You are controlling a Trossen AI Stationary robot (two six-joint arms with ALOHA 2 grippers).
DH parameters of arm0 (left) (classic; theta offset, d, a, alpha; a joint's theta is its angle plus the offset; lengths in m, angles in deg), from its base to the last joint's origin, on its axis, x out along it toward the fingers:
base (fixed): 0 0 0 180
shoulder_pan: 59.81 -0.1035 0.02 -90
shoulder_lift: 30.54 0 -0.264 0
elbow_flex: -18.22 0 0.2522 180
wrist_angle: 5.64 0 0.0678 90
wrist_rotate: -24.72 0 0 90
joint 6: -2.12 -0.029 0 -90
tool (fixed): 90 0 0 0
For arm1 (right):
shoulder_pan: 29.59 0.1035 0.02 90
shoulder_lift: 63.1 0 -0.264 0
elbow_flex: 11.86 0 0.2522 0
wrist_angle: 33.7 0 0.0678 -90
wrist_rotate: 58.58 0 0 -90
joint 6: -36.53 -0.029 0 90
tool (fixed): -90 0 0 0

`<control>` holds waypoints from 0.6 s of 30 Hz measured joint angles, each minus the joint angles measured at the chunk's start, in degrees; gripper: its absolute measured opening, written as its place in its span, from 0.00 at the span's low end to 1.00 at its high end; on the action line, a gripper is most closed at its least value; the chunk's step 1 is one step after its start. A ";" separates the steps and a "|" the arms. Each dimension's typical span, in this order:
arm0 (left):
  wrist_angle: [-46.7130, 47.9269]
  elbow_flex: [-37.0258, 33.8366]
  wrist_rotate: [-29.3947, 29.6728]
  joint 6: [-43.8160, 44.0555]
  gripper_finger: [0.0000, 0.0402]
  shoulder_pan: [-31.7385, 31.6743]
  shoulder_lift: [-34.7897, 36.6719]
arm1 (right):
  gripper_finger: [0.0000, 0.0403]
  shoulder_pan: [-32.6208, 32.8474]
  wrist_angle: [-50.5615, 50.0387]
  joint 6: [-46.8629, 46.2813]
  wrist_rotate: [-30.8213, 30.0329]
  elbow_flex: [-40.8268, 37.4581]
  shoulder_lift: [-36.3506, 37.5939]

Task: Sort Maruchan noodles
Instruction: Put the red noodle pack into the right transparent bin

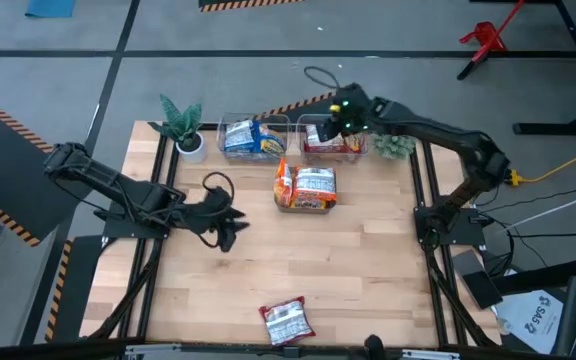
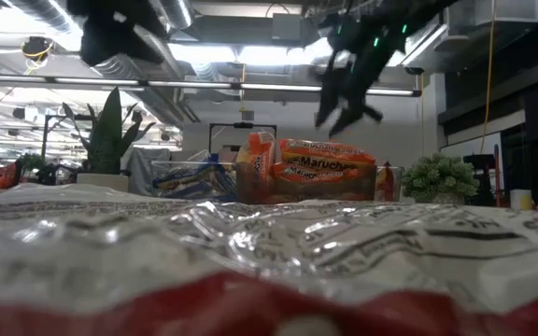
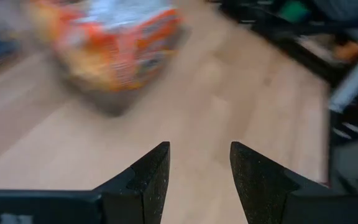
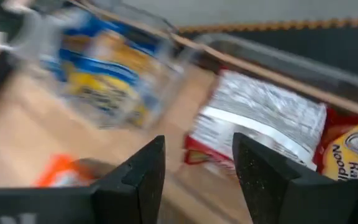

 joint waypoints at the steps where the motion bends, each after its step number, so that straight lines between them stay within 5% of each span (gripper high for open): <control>1: -3.32 -0.40 -1.27 -2.20 0.41 0.28 -0.84 | 0.43 0.57 -1.09 0.33 0.42 0.97 1.57; 11: -38.13 -4.99 -16.00 -13.68 0.41 3.92 -22.90 | 0.43 12.88 -11.17 2.49 -2.80 3.28 14.48; 18: -50.81 2.11 -20.74 -15.49 0.41 9.01 -40.48 | 0.43 21.88 -17.13 2.56 -9.67 3.26 15.94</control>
